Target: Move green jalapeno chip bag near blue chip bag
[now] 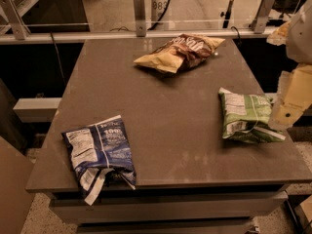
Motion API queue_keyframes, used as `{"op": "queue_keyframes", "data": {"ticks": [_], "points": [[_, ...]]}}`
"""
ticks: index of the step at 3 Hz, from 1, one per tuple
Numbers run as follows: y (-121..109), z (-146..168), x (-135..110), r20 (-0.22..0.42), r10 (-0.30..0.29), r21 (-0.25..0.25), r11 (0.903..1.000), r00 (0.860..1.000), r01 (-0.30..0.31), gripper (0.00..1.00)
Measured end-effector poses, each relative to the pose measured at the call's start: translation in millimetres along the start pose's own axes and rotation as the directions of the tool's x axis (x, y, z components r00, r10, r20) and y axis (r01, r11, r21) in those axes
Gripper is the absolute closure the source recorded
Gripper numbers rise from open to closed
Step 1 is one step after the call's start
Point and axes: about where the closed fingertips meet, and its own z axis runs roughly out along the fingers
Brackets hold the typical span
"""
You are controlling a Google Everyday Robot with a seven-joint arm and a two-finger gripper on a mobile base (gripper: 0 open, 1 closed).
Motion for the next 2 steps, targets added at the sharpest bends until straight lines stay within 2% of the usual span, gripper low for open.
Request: {"op": "queue_keyframes", "data": {"ticks": [2], "points": [[-1.1, 0.7, -4.4, 0.023, 0.009, -0.001, 1.0000, 1.000, -0.009, 0.00]]}}
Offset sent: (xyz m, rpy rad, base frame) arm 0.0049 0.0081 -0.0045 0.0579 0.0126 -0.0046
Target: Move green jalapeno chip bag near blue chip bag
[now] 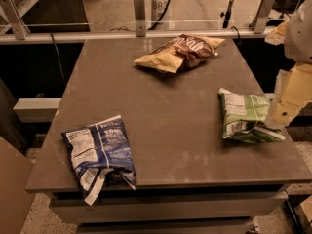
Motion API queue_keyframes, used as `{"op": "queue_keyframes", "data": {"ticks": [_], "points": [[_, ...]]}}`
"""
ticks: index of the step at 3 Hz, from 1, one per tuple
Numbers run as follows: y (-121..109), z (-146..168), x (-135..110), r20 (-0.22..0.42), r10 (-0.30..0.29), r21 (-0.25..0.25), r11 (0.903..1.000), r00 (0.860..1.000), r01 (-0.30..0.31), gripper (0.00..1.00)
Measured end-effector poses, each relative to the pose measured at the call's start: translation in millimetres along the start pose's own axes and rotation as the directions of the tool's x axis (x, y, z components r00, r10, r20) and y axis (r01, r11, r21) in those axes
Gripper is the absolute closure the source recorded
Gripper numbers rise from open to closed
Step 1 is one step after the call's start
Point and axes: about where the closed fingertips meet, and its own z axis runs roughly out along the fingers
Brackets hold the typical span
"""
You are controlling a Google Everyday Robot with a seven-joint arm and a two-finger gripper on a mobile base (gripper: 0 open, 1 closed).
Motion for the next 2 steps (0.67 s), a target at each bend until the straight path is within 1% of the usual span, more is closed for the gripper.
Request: {"op": "queue_keyframes", "data": {"ticks": [1, 2], "points": [[5, 5, -17, 0.056, -0.016, 0.000, 0.9999, 0.998, 0.016, 0.00], [16, 12, -38, 0.079, -0.049, -0.025, 0.9984, 0.996, 0.051, 0.00]]}}
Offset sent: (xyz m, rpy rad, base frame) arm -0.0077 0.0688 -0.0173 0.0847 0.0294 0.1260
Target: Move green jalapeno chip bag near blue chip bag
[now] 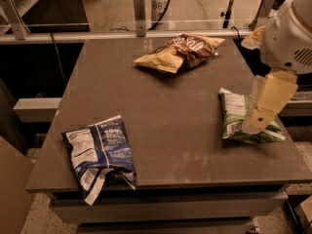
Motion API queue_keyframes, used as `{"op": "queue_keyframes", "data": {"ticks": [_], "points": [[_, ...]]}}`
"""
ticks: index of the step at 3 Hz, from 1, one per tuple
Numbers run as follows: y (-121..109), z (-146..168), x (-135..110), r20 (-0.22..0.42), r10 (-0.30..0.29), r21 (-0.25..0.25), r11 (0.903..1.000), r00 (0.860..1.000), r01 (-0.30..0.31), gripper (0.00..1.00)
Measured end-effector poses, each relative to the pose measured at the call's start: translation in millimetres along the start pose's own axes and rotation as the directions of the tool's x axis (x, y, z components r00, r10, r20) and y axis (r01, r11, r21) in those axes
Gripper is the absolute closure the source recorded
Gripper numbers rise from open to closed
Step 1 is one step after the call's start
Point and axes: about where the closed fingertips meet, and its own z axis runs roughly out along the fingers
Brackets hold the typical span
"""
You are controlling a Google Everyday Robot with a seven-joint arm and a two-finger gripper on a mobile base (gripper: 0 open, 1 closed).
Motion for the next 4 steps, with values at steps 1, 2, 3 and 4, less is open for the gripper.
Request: {"op": "queue_keyframes", "data": {"ticks": [1, 2, 3, 4], "points": [[9, 7, -6, -0.048, -0.006, -0.042, 0.9991, 0.999, 0.004, 0.00], [18, 11, 1, -0.110, 0.010, -0.087, 0.9960, 0.994, -0.020, 0.00], [26, 14, 10, -0.146, 0.029, -0.119, 0.9918, 0.989, -0.046, 0.00], [34, 18, 23, -0.172, 0.059, -0.142, 0.9862, 0.983, -0.084, 0.00]]}}
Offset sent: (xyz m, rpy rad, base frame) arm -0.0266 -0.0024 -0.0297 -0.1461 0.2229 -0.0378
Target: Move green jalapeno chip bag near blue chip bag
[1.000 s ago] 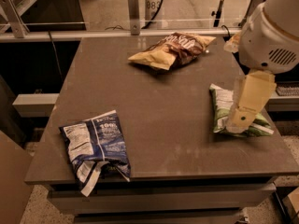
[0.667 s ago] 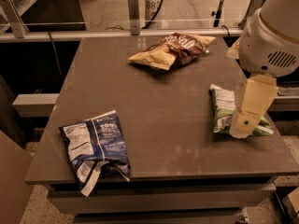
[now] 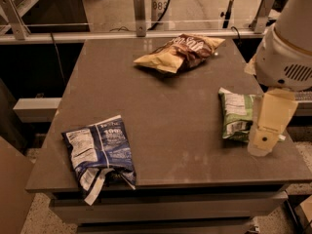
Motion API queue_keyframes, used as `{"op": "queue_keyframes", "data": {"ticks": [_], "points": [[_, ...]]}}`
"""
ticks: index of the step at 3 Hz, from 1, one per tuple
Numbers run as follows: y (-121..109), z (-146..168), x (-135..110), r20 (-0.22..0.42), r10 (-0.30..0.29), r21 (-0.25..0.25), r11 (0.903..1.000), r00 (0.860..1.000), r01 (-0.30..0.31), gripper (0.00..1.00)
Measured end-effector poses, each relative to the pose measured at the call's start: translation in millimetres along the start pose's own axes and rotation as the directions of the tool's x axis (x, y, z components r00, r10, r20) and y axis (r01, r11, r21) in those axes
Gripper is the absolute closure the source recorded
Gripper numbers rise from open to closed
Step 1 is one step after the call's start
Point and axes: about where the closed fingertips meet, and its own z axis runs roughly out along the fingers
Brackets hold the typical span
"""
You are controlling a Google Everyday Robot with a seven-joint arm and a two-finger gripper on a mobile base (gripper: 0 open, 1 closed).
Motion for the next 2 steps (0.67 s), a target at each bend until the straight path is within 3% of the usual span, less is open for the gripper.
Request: {"op": "queue_keyframes", "data": {"ticks": [1, 2], "points": [[2.8, 10.3, 16.5, -0.021, 0.037, -0.021, 0.9991, 0.999, -0.038, 0.00], [2.9, 10.8, 17.1, -0.022, 0.038, -0.021, 0.9990, 0.999, -0.039, 0.00]]}}
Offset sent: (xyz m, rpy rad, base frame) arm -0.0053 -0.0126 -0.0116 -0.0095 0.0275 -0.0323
